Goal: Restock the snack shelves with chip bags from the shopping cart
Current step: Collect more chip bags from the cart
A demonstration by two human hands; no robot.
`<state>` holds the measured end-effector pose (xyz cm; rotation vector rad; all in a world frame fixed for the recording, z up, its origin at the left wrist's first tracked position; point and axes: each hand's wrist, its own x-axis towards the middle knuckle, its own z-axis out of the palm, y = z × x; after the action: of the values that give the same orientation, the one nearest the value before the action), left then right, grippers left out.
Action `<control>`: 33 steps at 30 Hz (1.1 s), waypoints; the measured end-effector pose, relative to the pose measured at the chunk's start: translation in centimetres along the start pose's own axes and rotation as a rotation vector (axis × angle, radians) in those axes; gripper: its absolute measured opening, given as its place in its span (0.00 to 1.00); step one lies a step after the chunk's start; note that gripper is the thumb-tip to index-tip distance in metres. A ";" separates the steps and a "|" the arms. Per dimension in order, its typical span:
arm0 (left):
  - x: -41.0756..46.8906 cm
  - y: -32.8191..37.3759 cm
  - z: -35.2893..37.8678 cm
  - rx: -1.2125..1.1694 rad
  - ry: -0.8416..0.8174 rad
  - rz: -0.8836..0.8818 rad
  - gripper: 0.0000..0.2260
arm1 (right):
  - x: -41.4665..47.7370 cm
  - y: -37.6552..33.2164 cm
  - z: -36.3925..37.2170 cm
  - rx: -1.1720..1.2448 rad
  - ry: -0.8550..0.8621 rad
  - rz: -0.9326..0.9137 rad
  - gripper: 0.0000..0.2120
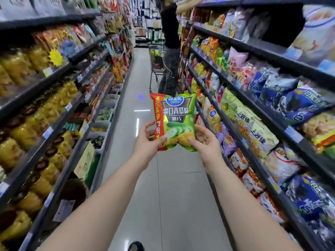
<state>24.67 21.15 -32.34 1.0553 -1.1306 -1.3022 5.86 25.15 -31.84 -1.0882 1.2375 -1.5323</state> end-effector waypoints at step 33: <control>73.6 23.4 28.7 0.047 -0.588 0.472 0.23 | 68.7 -22.1 -5.8 -0.359 0.477 -0.493 0.19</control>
<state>-3.14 -50.65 -3.10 0.3847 -1.7310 -1.2256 -18.87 -36.66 -3.32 -1.3806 1.7032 -2.0800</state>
